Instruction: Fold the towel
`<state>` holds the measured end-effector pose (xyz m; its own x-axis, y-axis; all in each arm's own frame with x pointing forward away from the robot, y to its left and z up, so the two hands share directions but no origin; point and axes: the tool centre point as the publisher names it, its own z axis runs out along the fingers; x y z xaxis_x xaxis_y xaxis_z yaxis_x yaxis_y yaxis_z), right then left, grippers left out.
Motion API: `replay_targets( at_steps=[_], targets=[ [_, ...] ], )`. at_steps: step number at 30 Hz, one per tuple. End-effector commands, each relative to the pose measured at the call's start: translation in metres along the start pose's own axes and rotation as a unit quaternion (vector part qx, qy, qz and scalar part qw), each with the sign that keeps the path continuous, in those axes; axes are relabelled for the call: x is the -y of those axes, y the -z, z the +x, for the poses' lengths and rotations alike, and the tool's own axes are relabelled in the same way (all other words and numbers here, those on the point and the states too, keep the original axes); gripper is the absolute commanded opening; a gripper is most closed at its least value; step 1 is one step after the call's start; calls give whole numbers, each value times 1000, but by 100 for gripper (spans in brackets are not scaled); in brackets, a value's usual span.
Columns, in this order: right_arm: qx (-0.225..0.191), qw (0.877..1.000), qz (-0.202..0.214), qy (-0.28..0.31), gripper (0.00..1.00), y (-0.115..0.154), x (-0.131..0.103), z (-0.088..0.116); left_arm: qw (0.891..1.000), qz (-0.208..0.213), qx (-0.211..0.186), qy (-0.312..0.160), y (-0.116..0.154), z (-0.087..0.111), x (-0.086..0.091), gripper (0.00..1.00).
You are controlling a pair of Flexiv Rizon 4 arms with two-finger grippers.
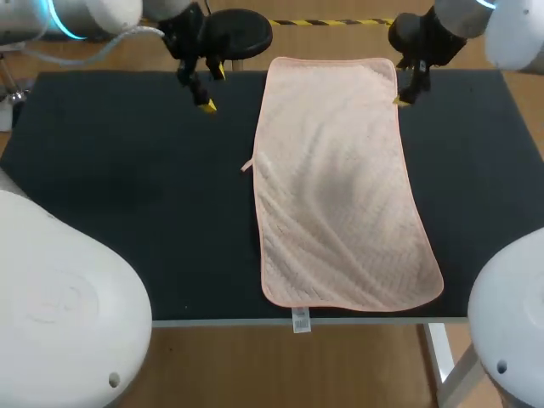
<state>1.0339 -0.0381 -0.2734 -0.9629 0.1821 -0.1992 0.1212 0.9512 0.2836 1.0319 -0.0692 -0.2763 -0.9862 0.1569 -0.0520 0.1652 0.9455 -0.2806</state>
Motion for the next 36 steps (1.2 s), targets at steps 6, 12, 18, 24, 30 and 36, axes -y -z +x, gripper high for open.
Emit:
replay_targets(
  at_steps=[6,12,18,24,30,36],
  targets=[
    [-30,993,110,-14,100,-16,0,17,997,-54,-33,48,-46,-10,16,100],
    [-14,994,100,-30,100,-31,12,29,995,-64,-37,68,-68,-4,31,100],
    [-1,996,85,-33,100,-37,28,33,992,-81,-34,93,-84,3,40,100],
    [-12,996,85,-12,100,-49,41,37,990,-88,-37,100,-106,12,46,100],
    [-27,996,90,-5,100,-65,49,40,992,-87,-36,81,-128,16,46,100],
    [-38,994,102,6,100,-82,54,47,992,-96,-34,74,-147,10,39,100]
  ],
)
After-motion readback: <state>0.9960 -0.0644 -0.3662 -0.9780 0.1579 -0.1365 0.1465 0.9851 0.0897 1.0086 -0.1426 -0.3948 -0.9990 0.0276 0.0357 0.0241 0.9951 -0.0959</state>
